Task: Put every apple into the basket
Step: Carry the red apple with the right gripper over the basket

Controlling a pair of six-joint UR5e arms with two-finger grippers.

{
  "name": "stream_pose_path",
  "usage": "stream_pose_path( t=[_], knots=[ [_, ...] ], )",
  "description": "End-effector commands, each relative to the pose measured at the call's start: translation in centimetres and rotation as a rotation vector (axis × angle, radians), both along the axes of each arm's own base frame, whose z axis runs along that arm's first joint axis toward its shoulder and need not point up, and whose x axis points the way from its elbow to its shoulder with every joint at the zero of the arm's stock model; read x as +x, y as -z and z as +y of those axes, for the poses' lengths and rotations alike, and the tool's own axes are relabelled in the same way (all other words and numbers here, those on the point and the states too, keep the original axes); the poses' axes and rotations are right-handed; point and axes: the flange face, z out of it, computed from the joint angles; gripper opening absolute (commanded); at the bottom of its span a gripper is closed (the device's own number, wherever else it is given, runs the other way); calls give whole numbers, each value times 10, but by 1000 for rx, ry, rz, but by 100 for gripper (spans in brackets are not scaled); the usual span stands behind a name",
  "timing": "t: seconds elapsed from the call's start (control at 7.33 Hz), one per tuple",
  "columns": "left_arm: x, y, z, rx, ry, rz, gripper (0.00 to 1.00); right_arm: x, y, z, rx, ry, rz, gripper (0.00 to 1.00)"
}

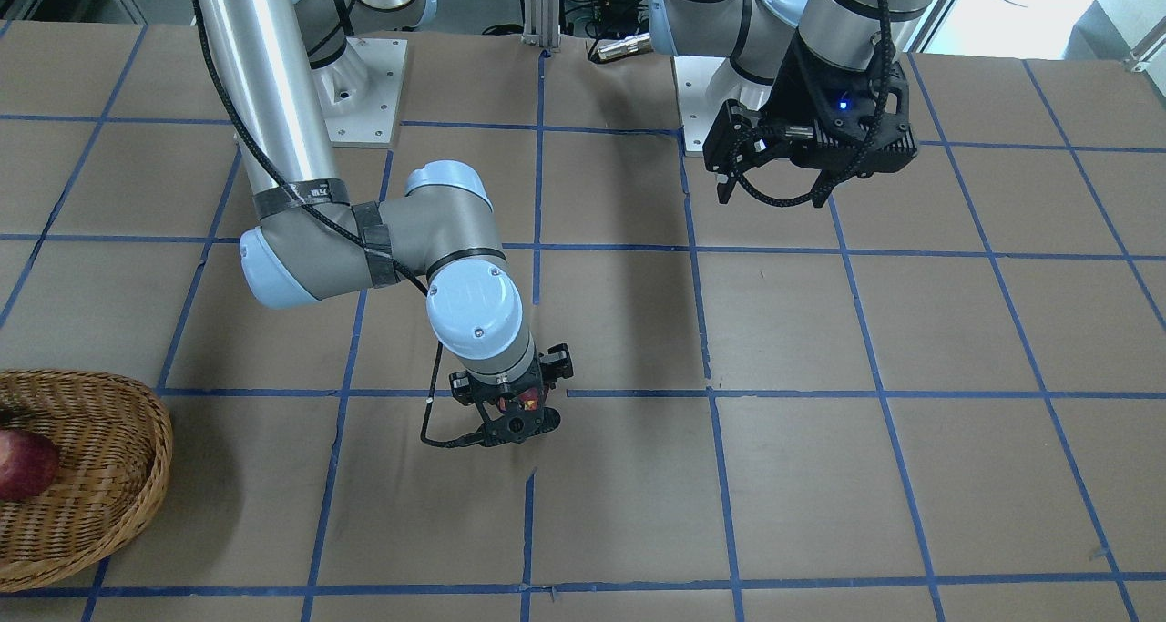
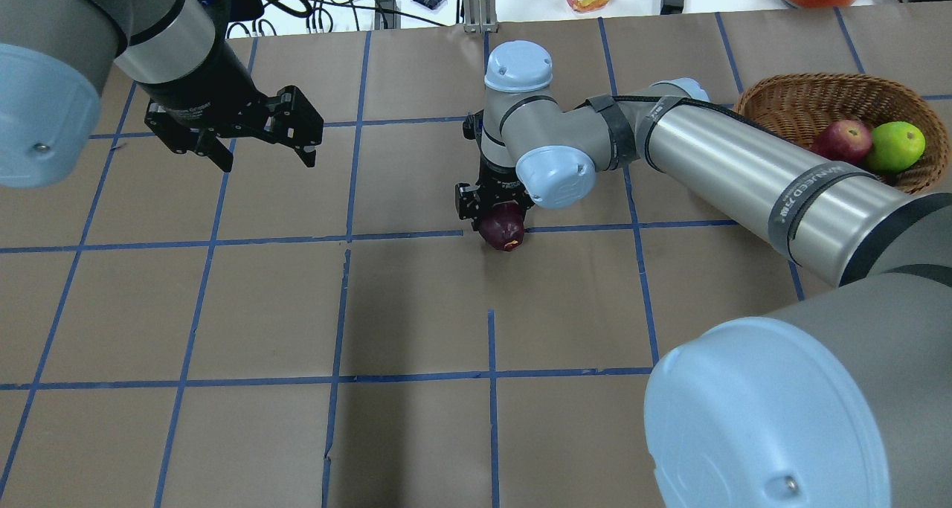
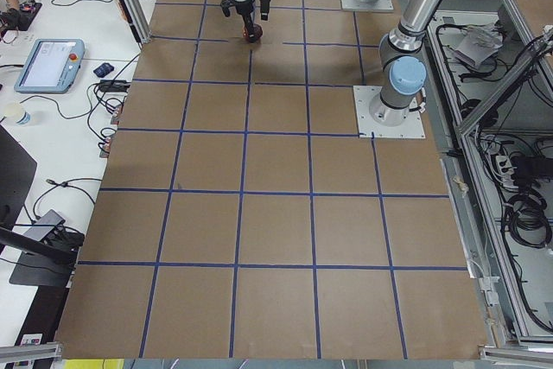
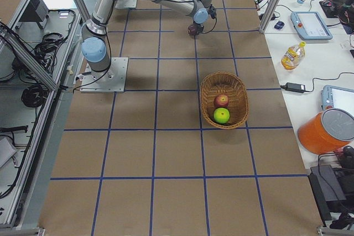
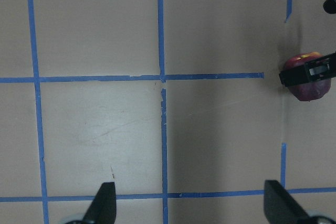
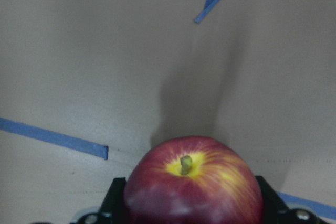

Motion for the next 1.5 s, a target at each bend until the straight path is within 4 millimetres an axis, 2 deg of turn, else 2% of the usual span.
stream_pose_path(
  t=[0.0,0.14,0.27,0.41,0.55,0.68,0.82,0.95,1.09,1.36],
  knots=[
    [1,0,0,0,-1,0,100,-4,-25,-6,-43,9,-5,0],
    [0,0,0,1,0,0,100,-35,-61,-19,-93,59,-15,0],
    [0,1,0,3,0,0,100,-105,-91,-47,-109,169,-13,0],
    [-1,2,1,3,2,1,100,-205,-109,-75,-85,302,0,0],
    [0,2,1,6,0,0,100,-306,-115,-95,-93,439,20,0],
    [-1,3,1,6,2,0,100,-398,-112,-96,-94,472,118,0],
    [-1,3,1,6,2,0,100,-432,-109,-92,-91,472,139,0],
    [-1,2,1,4,2,0,100,-436,-110,-94,-111,442,145,0],
    [-1,3,1,6,2,0,100,-443,-87,-101,-95,437,187,0],
    [-1,3,1,6,2,0,100,-445,-70,-104,-103,390,194,0]
  ],
)
